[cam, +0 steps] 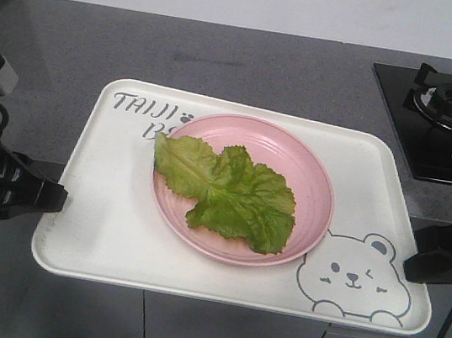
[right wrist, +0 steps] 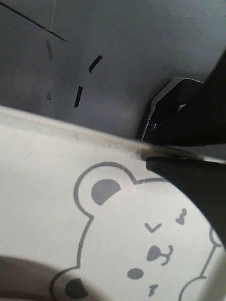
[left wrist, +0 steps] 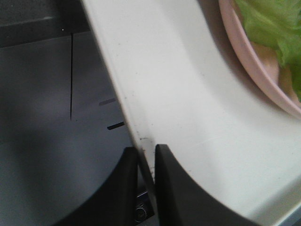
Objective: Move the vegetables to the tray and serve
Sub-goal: 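Hold the tray level while the base turns away from the counter, then hold the tray while the base drives up to the stove counter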
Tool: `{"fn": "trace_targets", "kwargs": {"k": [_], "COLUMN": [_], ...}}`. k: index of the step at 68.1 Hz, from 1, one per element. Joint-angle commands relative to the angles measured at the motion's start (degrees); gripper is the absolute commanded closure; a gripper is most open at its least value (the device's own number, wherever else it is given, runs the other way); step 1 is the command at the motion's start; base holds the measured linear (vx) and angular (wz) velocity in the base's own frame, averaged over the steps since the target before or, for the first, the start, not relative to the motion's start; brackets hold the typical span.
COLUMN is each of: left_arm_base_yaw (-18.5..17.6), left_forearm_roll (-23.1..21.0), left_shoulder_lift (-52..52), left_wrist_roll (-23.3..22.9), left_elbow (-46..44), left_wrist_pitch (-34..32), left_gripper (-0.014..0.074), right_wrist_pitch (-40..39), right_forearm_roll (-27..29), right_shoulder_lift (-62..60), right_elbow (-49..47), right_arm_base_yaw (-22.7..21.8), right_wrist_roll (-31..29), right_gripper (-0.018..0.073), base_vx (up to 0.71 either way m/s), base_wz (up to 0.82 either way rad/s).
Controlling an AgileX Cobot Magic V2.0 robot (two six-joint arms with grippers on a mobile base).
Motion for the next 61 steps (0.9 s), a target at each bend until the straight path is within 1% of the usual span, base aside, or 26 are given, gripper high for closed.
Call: {"fn": "trace_targets", "kwargs": {"k": [1,61], "left_arm_base_yaw": [-1.14,-1.14], "left_forearm_roll": [-5.95,-5.95], "left_shoulder_lift": [-1.30,-1.30], "left_wrist_roll": [1.43,1.43], "left_elbow": [-1.76,-1.76], "left_wrist_pitch": [-1.86,-1.86], "left_gripper": [0.0602,0.0602], "right_wrist_pitch": [3.49,3.49], "right_forearm_roll": [8.29,8.29], "right_shoulder_lift": [-2.02,-2.02], "right_elbow": [-1.67,-1.67], "right_arm_base_yaw": [0.95,0.95], "right_wrist_roll": [-2.33,-2.33], "right_gripper": [0.0562,0.0562], "base_vx": [0.03,0.05], "base_wz": [-0.02,-0.01]}}
